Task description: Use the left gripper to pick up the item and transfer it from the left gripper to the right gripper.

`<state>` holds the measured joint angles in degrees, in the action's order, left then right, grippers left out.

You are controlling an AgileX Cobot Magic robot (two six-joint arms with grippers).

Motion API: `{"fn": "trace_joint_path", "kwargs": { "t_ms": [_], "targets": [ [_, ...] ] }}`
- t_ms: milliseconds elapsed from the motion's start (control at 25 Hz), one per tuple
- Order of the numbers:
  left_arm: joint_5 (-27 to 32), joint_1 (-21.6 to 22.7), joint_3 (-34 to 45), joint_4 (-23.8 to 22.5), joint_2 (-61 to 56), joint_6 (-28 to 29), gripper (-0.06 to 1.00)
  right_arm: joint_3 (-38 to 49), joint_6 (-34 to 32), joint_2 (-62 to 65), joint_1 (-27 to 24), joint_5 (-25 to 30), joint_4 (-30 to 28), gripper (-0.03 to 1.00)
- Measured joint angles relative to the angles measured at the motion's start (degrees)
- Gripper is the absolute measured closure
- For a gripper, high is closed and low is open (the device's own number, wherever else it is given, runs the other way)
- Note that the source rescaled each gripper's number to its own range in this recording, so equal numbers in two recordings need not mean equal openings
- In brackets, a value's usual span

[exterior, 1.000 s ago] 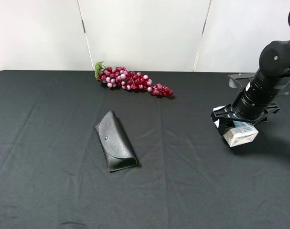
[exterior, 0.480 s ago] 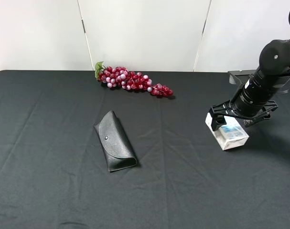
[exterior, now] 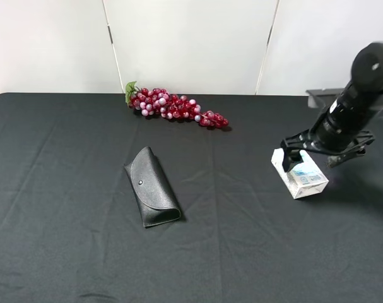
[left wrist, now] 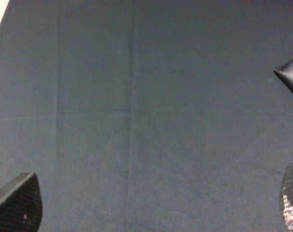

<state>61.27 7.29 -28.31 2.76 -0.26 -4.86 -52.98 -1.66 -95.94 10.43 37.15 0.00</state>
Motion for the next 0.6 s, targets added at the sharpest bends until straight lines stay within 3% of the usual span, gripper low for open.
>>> {"fn": "trace_joint_path", "kwargs": {
  "t_ms": [200, 600],
  "targets": [
    [0.0, 0.0, 0.0, 0.0, 0.0, 0.0, -0.04, 0.0, 0.0, 9.6, 0.0, 5.5, 0.0, -0.03],
    [0.0, 0.0, 0.0, 0.0, 0.0, 0.0, -0.04, 0.0, 0.0, 33.1, 0.0, 21.7, 0.4, -0.03]
  ]
}}
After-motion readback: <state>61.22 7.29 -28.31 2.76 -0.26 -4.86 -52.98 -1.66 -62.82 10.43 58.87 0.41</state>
